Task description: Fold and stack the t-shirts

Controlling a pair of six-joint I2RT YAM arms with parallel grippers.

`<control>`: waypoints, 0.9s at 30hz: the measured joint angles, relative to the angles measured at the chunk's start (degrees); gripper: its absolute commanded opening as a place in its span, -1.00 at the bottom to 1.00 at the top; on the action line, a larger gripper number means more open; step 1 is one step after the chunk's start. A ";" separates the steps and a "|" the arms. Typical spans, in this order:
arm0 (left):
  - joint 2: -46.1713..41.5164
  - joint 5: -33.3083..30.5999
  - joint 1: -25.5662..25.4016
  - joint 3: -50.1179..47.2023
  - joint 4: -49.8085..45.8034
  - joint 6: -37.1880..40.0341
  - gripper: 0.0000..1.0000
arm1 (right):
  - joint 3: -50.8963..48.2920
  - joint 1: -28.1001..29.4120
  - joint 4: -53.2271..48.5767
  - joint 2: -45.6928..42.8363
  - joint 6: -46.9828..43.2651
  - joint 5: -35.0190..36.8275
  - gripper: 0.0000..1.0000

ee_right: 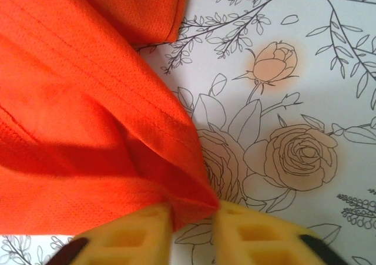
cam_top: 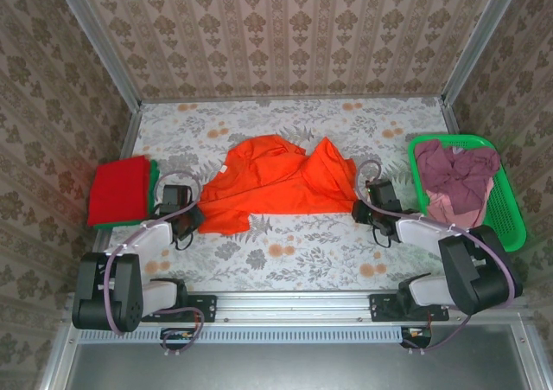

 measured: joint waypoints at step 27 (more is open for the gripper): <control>-9.03 3.91 -0.48 3.28 -5.73 -0.63 -0.32 | 0.17 -0.55 -0.35 -13.46 3.45 -0.26 -1.00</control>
